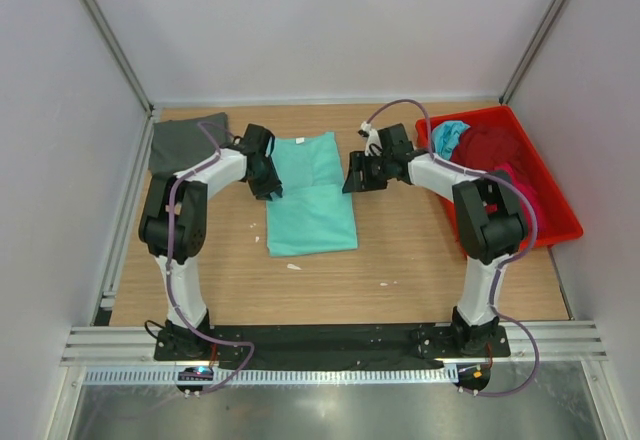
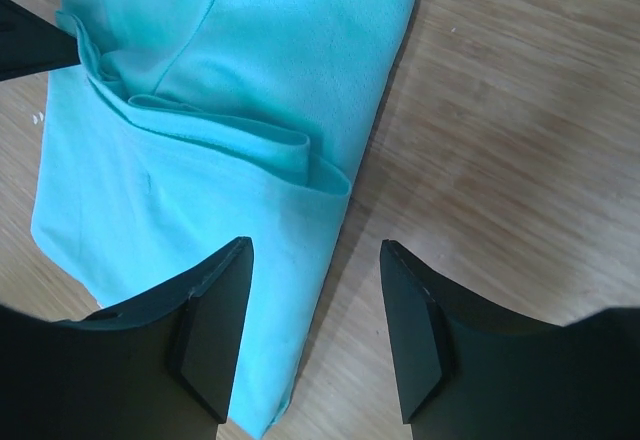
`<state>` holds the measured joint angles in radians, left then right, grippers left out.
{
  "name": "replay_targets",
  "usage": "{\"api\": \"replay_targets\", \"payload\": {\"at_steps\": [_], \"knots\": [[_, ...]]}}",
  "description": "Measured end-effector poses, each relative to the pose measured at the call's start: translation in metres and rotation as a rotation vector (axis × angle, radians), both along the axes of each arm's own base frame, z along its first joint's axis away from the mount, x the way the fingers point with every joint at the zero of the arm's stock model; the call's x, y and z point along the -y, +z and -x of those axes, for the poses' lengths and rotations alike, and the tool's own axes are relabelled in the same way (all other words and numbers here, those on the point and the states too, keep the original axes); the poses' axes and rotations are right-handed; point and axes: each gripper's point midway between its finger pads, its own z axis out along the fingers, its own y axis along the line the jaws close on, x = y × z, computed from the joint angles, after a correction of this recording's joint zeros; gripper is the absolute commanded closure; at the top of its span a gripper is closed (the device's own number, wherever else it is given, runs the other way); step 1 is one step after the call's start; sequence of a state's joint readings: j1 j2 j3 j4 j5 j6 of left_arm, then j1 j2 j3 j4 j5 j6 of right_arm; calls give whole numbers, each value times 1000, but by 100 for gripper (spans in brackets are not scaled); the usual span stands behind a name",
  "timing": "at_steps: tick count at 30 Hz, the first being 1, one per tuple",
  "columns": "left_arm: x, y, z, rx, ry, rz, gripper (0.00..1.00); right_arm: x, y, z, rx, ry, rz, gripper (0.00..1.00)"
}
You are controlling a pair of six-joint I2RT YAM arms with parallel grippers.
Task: Fold and stack the t-shirts
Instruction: Fold the tshirt
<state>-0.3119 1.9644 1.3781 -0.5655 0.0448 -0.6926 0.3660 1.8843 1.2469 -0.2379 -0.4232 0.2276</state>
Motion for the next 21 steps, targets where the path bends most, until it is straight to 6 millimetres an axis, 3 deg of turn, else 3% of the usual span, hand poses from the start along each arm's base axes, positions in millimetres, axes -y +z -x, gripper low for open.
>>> {"api": "replay_targets", "payload": {"at_steps": [8,10,17,21], "knots": [[-2,3,6,-13,-32,-13,54,-7,-28,4,-71,87,-6,42],[-3,7,8,-12,-43,-18,54,-9,-29,6,-80,101,-18,50],[-7,15,12,-12,-63,-35,56,-22,-25,5,-80,138,-90,73],[-10,13,15,-23,-67,-49,66,-28,-20,2,-62,153,-126,79]]}}
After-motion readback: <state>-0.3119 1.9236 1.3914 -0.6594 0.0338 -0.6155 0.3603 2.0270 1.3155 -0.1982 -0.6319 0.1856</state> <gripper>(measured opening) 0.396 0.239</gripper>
